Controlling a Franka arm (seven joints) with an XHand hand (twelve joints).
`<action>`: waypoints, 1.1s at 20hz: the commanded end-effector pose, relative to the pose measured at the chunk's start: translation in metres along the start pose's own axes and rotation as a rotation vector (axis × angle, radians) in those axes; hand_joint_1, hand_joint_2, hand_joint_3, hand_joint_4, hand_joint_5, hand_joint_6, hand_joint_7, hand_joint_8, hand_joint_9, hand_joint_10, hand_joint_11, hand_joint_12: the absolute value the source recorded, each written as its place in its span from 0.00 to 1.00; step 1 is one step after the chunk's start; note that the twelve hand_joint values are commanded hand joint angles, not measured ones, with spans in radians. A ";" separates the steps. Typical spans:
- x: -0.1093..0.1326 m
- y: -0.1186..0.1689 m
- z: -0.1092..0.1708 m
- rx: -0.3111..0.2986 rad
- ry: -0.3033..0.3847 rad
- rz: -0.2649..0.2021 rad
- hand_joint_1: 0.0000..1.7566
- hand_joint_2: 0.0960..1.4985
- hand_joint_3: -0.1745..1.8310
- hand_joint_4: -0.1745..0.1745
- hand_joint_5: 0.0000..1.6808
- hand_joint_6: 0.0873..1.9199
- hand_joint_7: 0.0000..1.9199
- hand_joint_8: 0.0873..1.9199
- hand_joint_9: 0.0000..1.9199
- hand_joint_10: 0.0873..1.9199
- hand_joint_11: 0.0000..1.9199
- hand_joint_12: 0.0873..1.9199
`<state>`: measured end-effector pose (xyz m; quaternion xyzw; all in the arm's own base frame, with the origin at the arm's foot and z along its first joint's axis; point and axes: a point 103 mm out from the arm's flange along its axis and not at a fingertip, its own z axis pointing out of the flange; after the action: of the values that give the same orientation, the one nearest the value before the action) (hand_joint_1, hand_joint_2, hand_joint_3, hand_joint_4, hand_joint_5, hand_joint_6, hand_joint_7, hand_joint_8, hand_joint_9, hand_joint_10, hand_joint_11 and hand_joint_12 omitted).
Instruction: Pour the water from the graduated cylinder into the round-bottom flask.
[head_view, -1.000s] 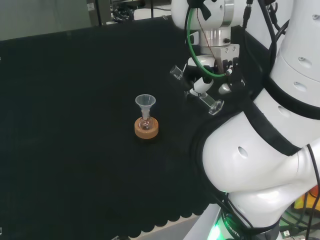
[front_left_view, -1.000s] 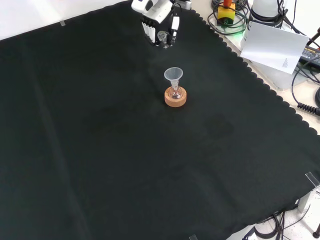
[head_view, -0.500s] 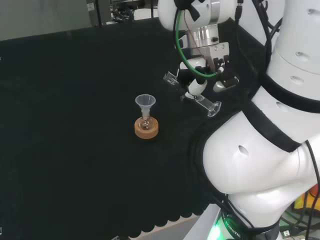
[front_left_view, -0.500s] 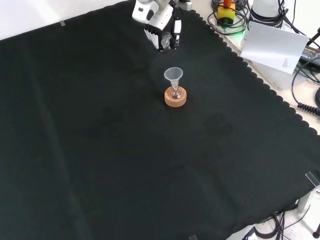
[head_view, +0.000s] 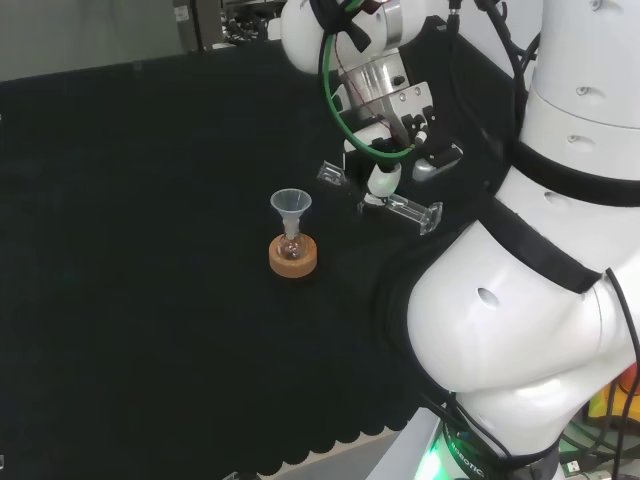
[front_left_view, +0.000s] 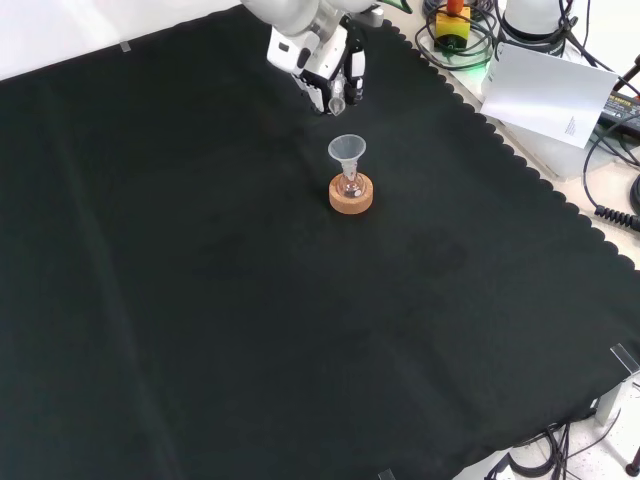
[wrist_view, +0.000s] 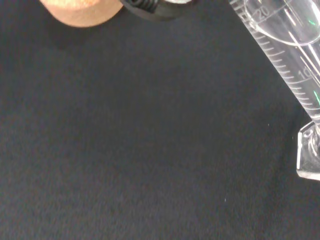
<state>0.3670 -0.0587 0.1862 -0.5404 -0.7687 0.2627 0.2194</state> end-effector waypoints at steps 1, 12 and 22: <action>0.007 -0.001 -0.003 0.035 -0.040 -0.003 0.73 0.68 0.09 0.00 0.66 0.39 0.60 0.37 0.80 0.00 0.67 0.33; 0.016 0.007 -0.011 0.124 -0.063 0.010 0.73 0.68 0.09 0.00 0.66 0.39 0.60 0.37 0.80 0.00 0.67 0.34; 0.023 0.012 -0.017 0.194 -0.119 0.018 0.73 0.68 0.09 0.00 0.66 0.39 0.60 0.37 0.80 0.00 0.68 0.34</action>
<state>0.3774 -0.0339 0.1916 -0.5115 -0.7498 0.3525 0.2278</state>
